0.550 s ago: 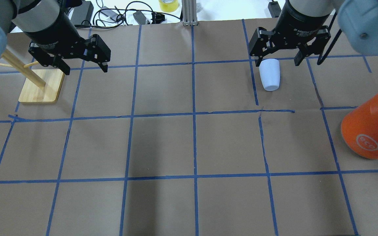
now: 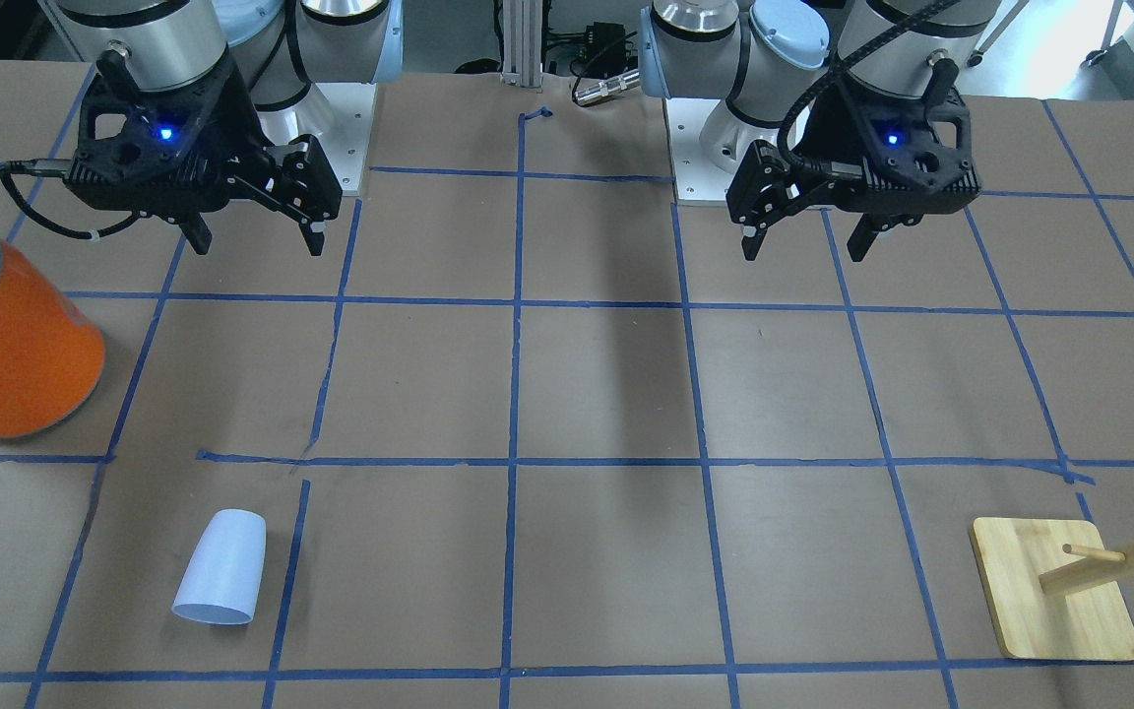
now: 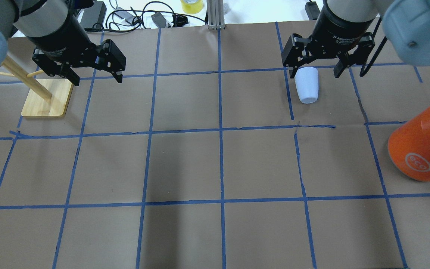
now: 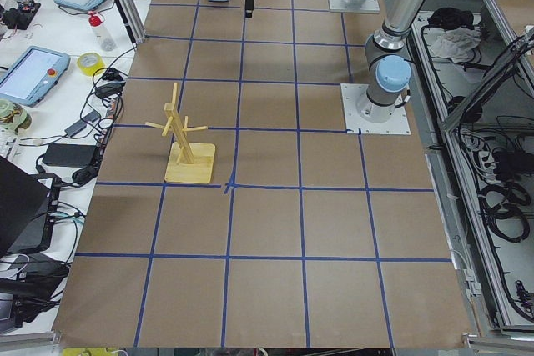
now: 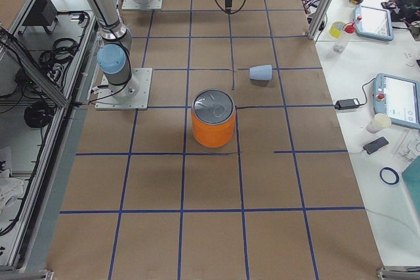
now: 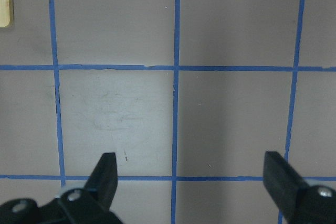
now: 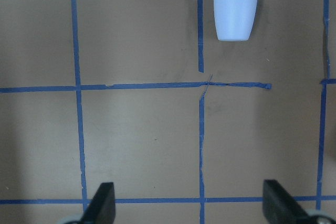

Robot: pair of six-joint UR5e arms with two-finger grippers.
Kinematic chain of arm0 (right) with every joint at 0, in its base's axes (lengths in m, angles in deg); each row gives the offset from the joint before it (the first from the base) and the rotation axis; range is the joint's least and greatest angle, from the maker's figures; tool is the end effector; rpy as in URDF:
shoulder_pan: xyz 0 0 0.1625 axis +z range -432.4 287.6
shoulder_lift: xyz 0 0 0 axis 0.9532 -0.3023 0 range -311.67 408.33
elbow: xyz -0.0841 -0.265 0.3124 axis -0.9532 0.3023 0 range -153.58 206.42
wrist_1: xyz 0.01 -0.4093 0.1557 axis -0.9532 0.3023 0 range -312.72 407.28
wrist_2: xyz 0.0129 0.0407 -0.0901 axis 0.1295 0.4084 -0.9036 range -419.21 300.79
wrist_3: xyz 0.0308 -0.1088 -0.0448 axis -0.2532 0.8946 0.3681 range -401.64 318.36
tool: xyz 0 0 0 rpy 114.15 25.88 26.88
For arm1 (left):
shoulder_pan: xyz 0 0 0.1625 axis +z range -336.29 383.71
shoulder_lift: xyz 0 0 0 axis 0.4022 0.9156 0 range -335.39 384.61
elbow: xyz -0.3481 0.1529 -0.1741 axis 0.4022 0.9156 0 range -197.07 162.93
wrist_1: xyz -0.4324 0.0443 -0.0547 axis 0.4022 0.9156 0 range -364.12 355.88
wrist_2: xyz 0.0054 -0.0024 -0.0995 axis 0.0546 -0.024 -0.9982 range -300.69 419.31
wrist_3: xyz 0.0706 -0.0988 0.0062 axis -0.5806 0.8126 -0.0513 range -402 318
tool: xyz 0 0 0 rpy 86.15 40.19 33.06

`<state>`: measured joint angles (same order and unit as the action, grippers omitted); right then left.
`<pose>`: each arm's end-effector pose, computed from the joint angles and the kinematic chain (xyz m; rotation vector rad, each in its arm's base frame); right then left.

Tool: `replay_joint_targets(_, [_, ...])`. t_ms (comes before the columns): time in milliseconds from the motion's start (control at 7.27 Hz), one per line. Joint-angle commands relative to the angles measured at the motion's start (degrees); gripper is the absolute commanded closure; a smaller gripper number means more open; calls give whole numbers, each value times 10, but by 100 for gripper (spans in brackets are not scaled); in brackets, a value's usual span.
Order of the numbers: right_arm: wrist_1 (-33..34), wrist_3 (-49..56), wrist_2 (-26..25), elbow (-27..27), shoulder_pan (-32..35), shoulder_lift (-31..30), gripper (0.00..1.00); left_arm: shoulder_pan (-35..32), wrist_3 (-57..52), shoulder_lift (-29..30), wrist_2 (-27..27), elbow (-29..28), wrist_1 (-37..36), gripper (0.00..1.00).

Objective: Flip cup
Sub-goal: 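Move the right gripper down over the upside-down light-blue cup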

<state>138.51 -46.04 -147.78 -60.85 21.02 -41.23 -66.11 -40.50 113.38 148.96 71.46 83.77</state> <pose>0.1675 -0.5181 0.4821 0.0253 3.1110 -0.0928 -0.1325 -0.5179 0.4873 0.0454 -3.1315 0.1314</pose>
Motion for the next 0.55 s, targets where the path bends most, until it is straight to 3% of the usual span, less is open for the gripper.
replay_joint_targets(0, [-1, 1, 0, 0, 0, 0, 0, -1, 0, -1, 0, 1, 0, 0])
replay_joint_targets(413, [3, 8, -8, 3, -12, 8, 0, 0, 0, 0, 0, 2, 0, 0])
